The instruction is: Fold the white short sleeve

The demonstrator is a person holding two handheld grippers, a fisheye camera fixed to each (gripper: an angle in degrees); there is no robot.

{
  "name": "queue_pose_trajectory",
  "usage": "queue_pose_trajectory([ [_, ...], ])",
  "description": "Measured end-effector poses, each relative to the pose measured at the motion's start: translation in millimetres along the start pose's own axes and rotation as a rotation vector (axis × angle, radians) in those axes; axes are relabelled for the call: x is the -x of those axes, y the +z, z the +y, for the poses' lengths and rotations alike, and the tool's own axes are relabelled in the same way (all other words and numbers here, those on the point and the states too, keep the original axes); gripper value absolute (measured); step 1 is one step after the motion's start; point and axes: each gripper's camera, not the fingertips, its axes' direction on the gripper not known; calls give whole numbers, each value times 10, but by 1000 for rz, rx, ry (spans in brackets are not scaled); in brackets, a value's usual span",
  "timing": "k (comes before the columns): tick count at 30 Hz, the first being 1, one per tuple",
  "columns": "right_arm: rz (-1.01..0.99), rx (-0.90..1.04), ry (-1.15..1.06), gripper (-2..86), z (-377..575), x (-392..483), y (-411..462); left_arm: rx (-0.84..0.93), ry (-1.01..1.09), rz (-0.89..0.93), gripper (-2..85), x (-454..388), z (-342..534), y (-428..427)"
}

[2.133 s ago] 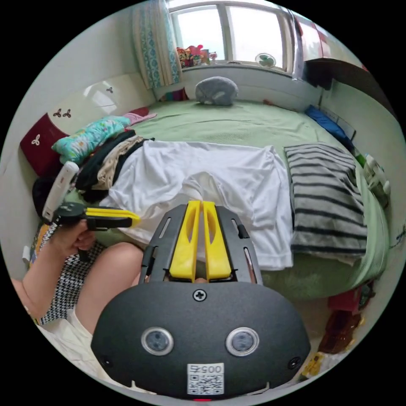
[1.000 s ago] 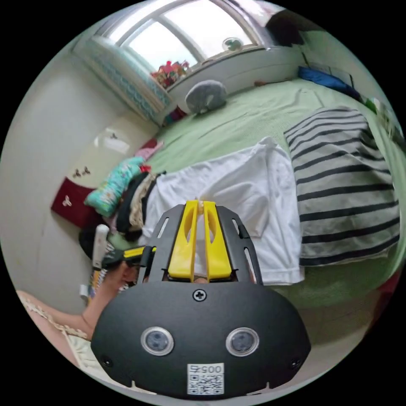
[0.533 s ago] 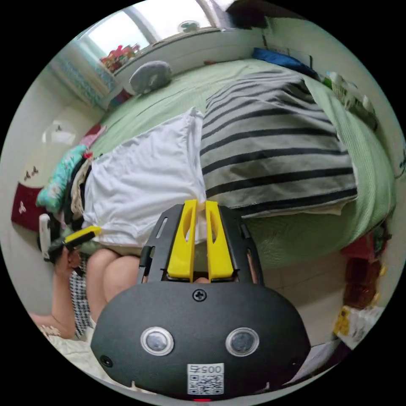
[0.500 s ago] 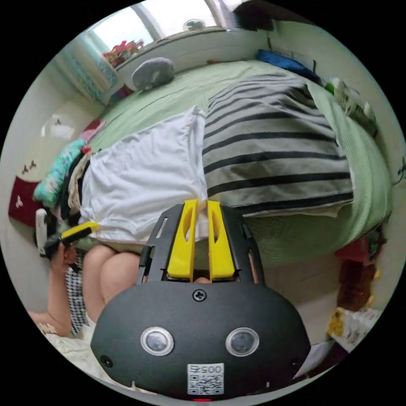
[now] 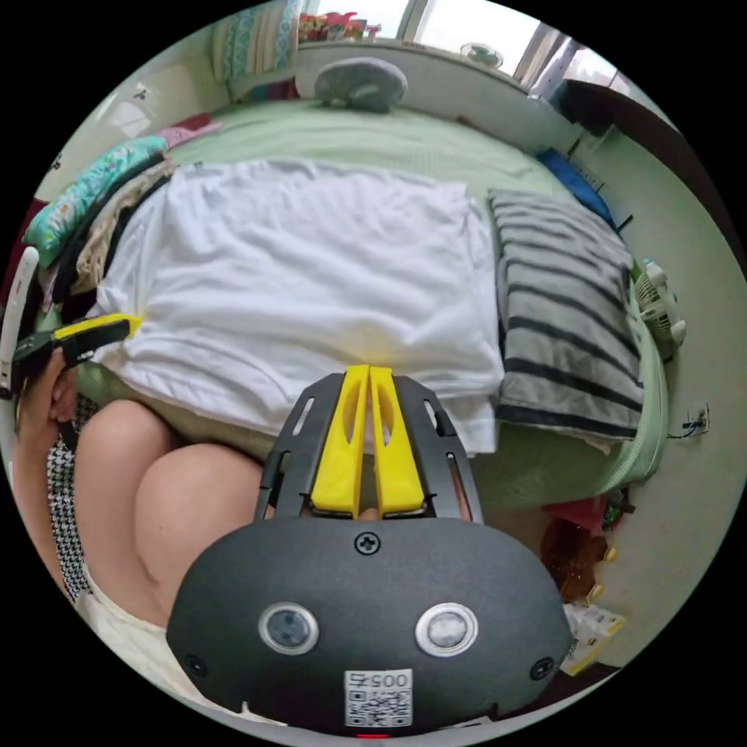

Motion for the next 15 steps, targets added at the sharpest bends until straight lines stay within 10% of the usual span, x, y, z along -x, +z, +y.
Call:
queue_pose_trajectory([
  [15,-110,20,42,-14,-32,-183,-145,36,30,-90,-3,-628,-77,21],
])
